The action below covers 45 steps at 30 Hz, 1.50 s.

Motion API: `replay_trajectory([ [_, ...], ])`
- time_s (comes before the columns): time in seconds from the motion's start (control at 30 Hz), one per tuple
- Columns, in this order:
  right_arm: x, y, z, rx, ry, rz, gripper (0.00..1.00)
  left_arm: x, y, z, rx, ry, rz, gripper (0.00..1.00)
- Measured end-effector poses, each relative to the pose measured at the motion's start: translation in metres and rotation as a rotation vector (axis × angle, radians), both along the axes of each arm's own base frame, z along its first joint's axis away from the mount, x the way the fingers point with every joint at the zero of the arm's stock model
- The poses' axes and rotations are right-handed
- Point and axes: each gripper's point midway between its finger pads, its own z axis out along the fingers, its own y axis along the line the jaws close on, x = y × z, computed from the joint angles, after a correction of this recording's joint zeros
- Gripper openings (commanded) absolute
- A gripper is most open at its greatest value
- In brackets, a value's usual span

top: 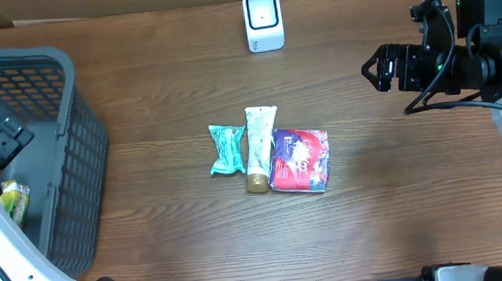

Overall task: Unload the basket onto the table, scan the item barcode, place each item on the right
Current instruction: 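Move the left gripper back into the basket toward the yellow-green carton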

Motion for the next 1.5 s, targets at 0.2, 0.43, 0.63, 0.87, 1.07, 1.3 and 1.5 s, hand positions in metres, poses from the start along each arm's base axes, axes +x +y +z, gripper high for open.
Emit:
replay_trajectory([
  [0.2, 0.0, 0.0, 0.0, 0.0, 0.0, 0.0, 1.0, 0.001, 0.007, -0.063, -0.042, 0.075, -0.011, 0.96],
  [0.43, 0.0, 0.0, 0.0, 0.0, 0.0, 0.0, 1.0, 0.014, 0.03, -0.121, 0.046, 0.071, -0.014, 1.0],
  [0.63, 0.003, 0.0, -0.005, 0.0, 0.015, 0.0, 1.0, 0.034, 0.053, -0.145, 0.185, 0.056, -0.12, 1.0],
  [0.87, 0.004, 0.0, -0.018, -0.001, 0.064, 0.0, 1.0, 0.043, 0.067, -0.171, 0.269, 0.165, -0.292, 1.0],
  [1.07, 0.005, 0.0, -0.02, -0.001, 0.069, 0.0, 1.0, 0.032, 0.081, -0.175, 0.285, 0.205, -0.311, 1.0],
  [1.3, 0.006, 0.0, -0.019, -0.002, 0.065, 0.0, 1.0, 0.003, 0.101, -0.195, 0.241, 0.28, -0.281, 1.0],
  [1.5, 0.006, 0.0, -0.02, -0.002, 0.067, 0.0, 1.0, -0.01, 0.108, -0.225, 0.183, 0.338, -0.267, 0.96],
])
